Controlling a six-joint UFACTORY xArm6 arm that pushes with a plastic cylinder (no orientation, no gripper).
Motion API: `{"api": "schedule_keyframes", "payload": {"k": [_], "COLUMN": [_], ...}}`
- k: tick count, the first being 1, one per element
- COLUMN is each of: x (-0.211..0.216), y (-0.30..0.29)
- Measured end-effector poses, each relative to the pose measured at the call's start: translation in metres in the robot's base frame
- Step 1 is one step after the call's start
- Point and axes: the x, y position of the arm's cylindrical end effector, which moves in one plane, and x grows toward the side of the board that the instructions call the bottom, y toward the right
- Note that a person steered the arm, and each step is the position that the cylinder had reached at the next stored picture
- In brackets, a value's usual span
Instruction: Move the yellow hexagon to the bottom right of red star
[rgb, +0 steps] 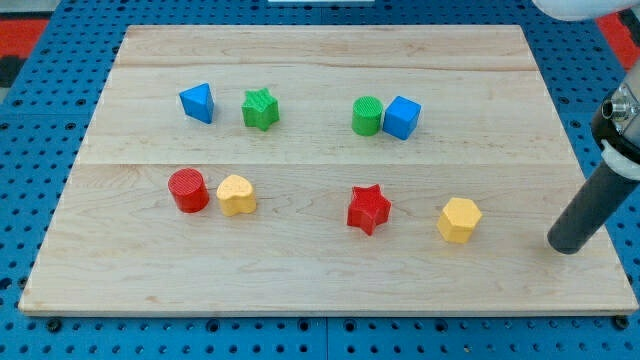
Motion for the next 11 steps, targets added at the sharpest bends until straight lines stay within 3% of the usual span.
{"api": "schedule_keyframes", "payload": {"k": [2,4,6,8,11], "x": [0.01,0.011,-0.06,-0.042,-0.008], "y": [0.002,-0.044,-0.096,-0.124,-0.062]}}
